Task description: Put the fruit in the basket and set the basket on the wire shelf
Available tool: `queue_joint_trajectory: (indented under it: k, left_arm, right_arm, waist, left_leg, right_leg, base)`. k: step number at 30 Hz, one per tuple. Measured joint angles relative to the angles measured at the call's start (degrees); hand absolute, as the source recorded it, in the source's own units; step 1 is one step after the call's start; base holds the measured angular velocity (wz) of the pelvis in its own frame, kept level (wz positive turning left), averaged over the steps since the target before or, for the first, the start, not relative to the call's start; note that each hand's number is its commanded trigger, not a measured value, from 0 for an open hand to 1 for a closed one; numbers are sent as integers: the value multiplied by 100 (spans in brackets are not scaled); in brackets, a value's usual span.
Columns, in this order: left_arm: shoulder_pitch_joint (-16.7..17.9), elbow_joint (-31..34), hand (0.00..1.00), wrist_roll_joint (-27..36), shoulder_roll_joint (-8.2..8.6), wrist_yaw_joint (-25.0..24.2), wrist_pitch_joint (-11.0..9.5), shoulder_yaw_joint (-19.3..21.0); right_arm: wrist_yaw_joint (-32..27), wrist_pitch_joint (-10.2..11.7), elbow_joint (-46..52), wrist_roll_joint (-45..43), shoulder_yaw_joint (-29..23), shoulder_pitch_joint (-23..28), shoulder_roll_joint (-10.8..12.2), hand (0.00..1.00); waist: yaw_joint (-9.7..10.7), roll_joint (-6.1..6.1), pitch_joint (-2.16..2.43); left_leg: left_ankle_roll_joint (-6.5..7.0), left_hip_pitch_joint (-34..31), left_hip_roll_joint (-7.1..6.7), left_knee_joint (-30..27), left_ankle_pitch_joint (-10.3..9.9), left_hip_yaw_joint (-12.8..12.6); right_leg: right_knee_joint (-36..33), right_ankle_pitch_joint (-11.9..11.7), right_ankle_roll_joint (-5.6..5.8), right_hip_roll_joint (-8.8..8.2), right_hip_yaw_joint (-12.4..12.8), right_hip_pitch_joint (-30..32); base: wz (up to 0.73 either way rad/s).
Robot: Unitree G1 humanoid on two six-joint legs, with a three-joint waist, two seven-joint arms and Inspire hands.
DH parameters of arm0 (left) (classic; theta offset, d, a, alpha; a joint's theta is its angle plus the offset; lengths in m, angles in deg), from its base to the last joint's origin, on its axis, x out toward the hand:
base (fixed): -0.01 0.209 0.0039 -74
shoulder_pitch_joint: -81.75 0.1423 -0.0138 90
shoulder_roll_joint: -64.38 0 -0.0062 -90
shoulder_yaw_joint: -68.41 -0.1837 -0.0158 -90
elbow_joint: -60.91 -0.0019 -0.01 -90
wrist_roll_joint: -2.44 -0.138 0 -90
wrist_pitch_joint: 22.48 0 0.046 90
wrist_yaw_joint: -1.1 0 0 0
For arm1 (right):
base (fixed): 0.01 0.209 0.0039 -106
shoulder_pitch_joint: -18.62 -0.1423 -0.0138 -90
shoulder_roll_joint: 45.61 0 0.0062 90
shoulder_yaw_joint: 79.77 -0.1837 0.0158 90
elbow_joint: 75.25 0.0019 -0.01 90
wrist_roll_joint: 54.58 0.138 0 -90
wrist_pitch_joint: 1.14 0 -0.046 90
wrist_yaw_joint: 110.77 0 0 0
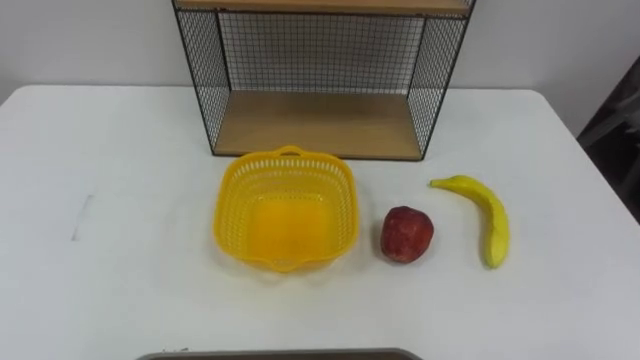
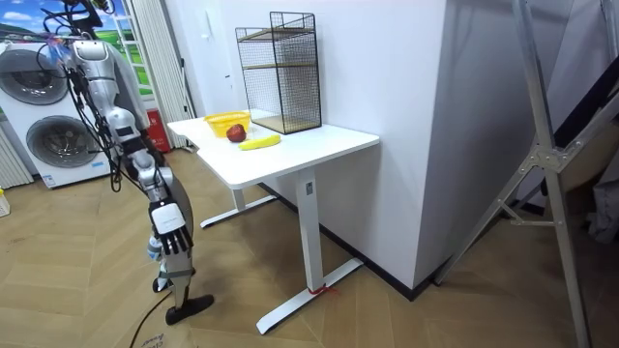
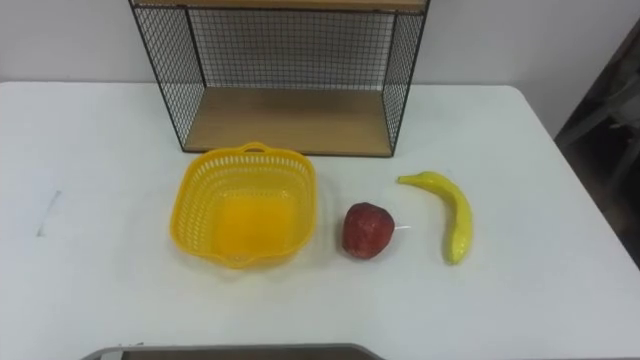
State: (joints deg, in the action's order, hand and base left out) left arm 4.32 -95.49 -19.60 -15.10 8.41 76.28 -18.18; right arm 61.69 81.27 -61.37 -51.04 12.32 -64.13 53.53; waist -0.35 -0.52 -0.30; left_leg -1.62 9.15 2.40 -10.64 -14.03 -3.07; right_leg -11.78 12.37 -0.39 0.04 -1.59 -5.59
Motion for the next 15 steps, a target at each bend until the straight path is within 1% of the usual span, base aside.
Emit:
queue_joint_trajectory:
  k: [1, 3, 5, 6, 8, 9, 11, 13, 14, 15]
  left_arm:
    - [-7, 2, 0, 4, -1, 12, -7, 15]
    - [-33, 0, 0, 2, 13, 111, -37, 109]
    - [-23, 7, 0, -1, 34, 200, -98, 277]
    - [-14, 7, 0, -2, 37, 212, -119, 335]
    - [42, 28, 0, 0, 35, 223, -172, 605]
    - [101, 75, 0, 4, 35, 227, -186, 748]
    - [159, 109, 0, 23, 28, 274, -195, 890]
    - [223, 126, 0, 142, 26, 353, -225, 924]
    - [258, 127, 0, 285, 28, 369, -272, 961]
    - [279, 126, 0, 360, 29, 371, -288, 981]
  right_arm:
    - [-50, 2, 1, 211, -24, 19, -8, 0]
    - [-199, 18, 6, 955, -282, 69, -9, 0]
    - [-336, 165, 71, 2234, -868, 49, 12, 0]
    - [-353, 217, 79, 2455, -994, 29, 24, 0]
    - [-355, 385, 93, 3388, -1438, -39, 48, 0]
    - [-362, 427, 101, 3844, -1679, -50, 47, 0]
    - [-393, 508, 115, 4420, -1934, -50, 48, 0]
    - [-442, 531, 143, 4931, -2113, -44, 48, 0]
    - [-501, 553, 144, 5363, -2274, -34, 48, 0]
    - [-559, 556, 154, 5561, -2388, -36, 49, 0]
  waist:
    - [3, 5, 0]
    - [20, 17, 4]
    - [76, 36, 2]
    - [122, 38, 4]
    - [244, 39, 5]
    - [301, 39, 6]
    - [347, 38, 8]
    - [365, 33, 18]
    - [400, 27, 17]
    - [441, 22, 20]
  left_leg:
    - [0, -4, 0, 0, 0, -4]
    - [0, -45, 1, 2, 0, -5]
    - [0, -57, 4, 14, 0, -9]
    - [0, -56, 4, 16, 0, -12]
    - [0, -45, 5, 39, 0, -12]
    - [0, -42, 5, 40, 0, -10]
    - [0, -38, 4, 37, 0, -3]
    - [0, -16, 3, 34, 0, -3]
    - [0, 6, 4, 34, 0, -5]
    - [0, 16, 3, 35, 0, -6]
  right_leg:
    - [-2, 0, 0, 1, 3, 5]
    - [-6, -1, -2, 2, 3, 35]
    - [-9, -8, -3, 4, 5, 58]
    - [-6, -7, -3, 4, 2, 53]
    - [8, -7, -2, 5, -1, 42]
    - [13, -8, -1, 5, -1, 31]
    - [34, -8, 0, 4, -4, 10]
    - [53, -9, 0, 5, -6, -1]
    - [69, -11, -1, 5, -16, -24]
    - [80, -12, 0, 5, -21, -44]
  base:
    - [0]
    - [-2]
    - [0]
    - [0]
    - [2]
    - [0]
    - [0]
    - [0]
    - [0]
    - [0]
